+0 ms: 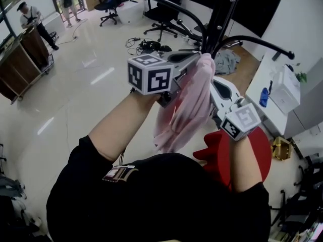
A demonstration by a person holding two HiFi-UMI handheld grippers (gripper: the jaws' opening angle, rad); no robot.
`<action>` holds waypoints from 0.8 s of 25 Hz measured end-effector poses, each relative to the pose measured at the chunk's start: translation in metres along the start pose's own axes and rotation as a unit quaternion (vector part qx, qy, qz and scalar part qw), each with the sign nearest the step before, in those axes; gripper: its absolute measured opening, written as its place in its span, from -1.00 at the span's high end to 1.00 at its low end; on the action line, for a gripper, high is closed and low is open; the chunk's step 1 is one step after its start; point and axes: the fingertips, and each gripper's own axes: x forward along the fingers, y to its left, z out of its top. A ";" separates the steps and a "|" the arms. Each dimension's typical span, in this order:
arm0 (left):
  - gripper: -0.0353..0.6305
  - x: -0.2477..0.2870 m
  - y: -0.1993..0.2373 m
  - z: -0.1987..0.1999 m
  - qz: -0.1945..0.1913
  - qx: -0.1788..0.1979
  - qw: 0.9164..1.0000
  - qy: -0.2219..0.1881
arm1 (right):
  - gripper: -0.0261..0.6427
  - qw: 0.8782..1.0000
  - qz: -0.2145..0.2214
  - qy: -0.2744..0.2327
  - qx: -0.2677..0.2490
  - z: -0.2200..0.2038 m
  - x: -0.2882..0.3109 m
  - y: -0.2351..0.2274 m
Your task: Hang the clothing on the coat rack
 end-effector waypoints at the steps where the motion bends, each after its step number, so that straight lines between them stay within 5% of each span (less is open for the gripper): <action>1: 0.88 -0.002 -0.002 -0.006 -0.005 -0.006 1.000 0.000 | 0.85 1.000 0.004 -0.004 0.011 0.000 -0.002 0.004; 9: 0.88 -0.029 -0.007 -0.014 -0.037 -0.121 0.987 -0.100 | 0.84 0.997 0.002 -0.033 0.069 -0.009 -0.012 0.009; 20: 0.86 -0.059 -0.010 -0.007 -0.037 -0.106 0.985 -0.132 | 0.60 0.996 -0.011 -0.029 0.083 -0.022 -0.029 -0.005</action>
